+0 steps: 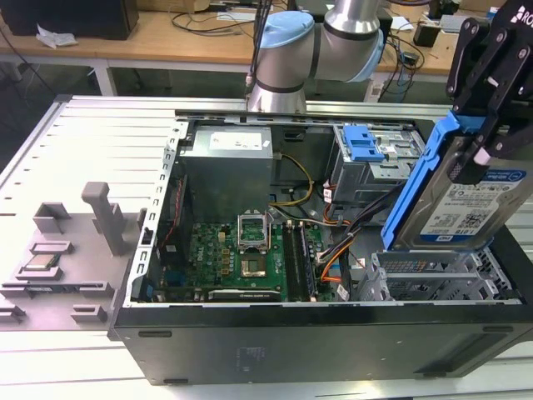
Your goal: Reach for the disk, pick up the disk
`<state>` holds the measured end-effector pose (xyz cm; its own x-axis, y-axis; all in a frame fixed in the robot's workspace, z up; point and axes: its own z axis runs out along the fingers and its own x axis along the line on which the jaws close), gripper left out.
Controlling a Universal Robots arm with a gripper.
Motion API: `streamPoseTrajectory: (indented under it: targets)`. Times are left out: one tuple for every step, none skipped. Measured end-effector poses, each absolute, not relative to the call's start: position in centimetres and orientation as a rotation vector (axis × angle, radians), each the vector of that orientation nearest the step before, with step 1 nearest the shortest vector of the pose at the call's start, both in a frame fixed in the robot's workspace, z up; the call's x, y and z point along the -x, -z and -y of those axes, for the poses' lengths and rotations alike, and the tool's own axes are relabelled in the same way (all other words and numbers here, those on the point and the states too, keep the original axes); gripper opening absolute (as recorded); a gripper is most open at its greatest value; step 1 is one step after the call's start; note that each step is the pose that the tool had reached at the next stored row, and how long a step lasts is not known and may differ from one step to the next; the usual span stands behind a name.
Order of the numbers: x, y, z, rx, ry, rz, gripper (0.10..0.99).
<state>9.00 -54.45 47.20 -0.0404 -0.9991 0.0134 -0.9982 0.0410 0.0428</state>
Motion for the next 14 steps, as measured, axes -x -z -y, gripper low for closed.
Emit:
streamPoseTrajectory:
  targets:
    - [-9.0,-47.0,54.5,-2.148,0.034,2.238,0.369]
    - [-9.0,-46.9,54.5,-2.149,0.034,2.238,0.369]
    - [-9.0,-46.6,54.5,-2.148,0.034,2.237,0.369]
    - [-9.0,-46.3,54.5,-2.148,0.034,2.237,0.369]
    - [-9.1,-46.0,54.5,-2.148,0.035,2.237,0.369]
    - [-9.2,-45.8,54.5,-2.148,0.036,2.236,0.369]
    - [-9.2,-45.7,54.5,-2.147,0.036,2.236,0.369]
    - [-9.3,-45.6,54.5,-2.147,0.036,2.236,0.369]
    - [-9.3,-45.6,54.5,-2.147,0.036,2.236,0.369]
    - [-9.3,-45.6,54.5,-2.147,0.036,2.236,0.369]
    - [-9.3,-45.6,54.5,-2.147,0.036,2.236,0.369]
    - [-9.3,-45.6,54.5,-2.147,0.036,2.236,0.369]
    - [-9.3,-45.6,54.5,-2.147,0.036,2.236,0.369]
    - [-9.3,-45.6,54.5,-2.147,0.036,2.236,0.369]
